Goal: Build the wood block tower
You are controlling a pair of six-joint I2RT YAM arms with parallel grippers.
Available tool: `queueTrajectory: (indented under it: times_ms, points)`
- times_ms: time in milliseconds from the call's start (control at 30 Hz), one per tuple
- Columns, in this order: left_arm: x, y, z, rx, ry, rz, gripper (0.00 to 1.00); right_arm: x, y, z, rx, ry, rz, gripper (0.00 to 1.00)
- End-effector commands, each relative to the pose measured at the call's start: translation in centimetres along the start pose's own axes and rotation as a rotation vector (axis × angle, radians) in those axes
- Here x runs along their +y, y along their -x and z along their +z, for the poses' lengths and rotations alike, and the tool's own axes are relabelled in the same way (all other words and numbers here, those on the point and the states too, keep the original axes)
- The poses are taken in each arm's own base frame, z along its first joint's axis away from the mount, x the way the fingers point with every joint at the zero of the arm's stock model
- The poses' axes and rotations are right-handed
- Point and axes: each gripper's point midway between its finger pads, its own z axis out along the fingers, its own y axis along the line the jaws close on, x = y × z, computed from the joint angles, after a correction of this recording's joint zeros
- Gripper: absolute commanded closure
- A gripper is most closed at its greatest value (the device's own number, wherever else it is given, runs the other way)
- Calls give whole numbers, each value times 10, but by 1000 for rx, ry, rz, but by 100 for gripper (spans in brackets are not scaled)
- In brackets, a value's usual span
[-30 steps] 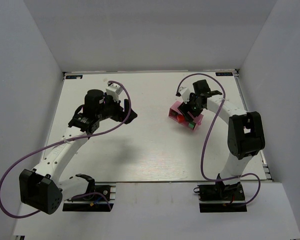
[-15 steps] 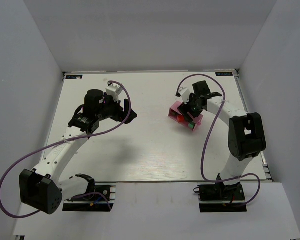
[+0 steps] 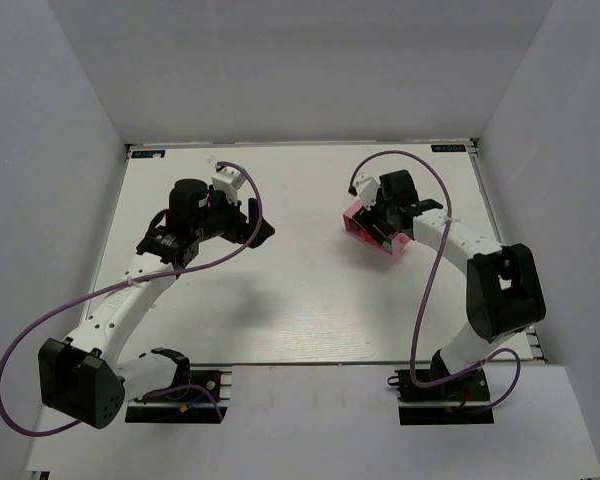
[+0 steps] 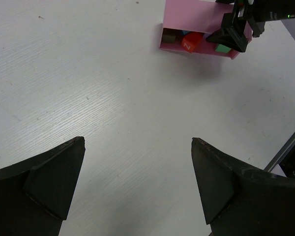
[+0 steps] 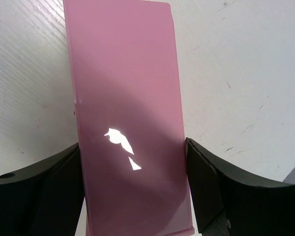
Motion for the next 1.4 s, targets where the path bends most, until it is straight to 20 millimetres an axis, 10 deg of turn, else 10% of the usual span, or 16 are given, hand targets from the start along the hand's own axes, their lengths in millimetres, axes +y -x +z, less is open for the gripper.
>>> queueTrajectory:
  times_ms: [0, 867, 1133, 1367]
  points:
    - [-3, 7, -4, -34, -16, 21, 0, -21, 29, -12, -88, -116, -18, 100]
    - [-3, 7, -4, -34, -16, 21, 0, 29, 7, 19, 19, 38, -37, 100]
    - [-3, 7, -4, -34, -16, 21, 0, 33, 6, 21, 25, 110, -12, 47]
    - [-3, 7, -4, -34, -16, 21, 0, 38, 13, 21, 0, 207, -1, 30]
